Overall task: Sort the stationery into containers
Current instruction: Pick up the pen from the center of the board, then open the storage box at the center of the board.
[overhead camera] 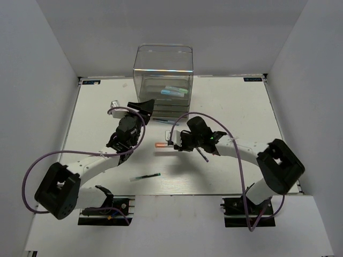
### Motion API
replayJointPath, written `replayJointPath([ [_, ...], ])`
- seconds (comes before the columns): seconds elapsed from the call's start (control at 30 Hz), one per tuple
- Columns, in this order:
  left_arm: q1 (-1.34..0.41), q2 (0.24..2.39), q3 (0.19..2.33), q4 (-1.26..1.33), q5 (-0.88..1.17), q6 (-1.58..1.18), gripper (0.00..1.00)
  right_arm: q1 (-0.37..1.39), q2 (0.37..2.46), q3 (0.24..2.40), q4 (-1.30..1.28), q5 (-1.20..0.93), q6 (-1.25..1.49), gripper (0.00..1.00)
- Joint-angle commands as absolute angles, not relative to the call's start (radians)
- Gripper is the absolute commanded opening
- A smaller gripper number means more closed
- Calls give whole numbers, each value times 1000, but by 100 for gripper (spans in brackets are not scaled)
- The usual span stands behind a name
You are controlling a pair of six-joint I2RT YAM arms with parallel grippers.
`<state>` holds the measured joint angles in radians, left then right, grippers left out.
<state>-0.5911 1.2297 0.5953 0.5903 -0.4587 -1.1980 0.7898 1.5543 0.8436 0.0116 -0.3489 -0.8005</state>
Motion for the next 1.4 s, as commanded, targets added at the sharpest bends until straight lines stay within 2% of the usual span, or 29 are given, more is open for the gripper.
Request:
replayJointPath([
  [0.0, -565, 1296, 601, 621, -339, -1198, 68, 770, 1450, 799, 130, -223, -726, 0],
  [0.2, -496, 1475, 591, 871, -89, -1198, 48, 732, 1307, 718, 173, -157, -678, 0],
  [0.23, -482, 1495, 591, 890, -74, -1209, 42, 727, 1295, 715, 172, -155, -673, 0],
  [0.33, -456, 1572, 636, 916, -15, -1209, 36, 710, 1223, 680, 169, -167, -641, 0],
  [0.53, -434, 1673, 744, 927, 29, -1218, 35, 687, 1100, 598, 202, -172, -640, 0],
  [0.63, -434, 1712, 775, 927, 29, -1218, 38, 680, 1075, 583, 209, -175, -641, 0],
  [1.37, -453, 1821, 764, 1077, -100, -1299, 37, 664, 1051, 564, 219, -187, -658, 0],
])
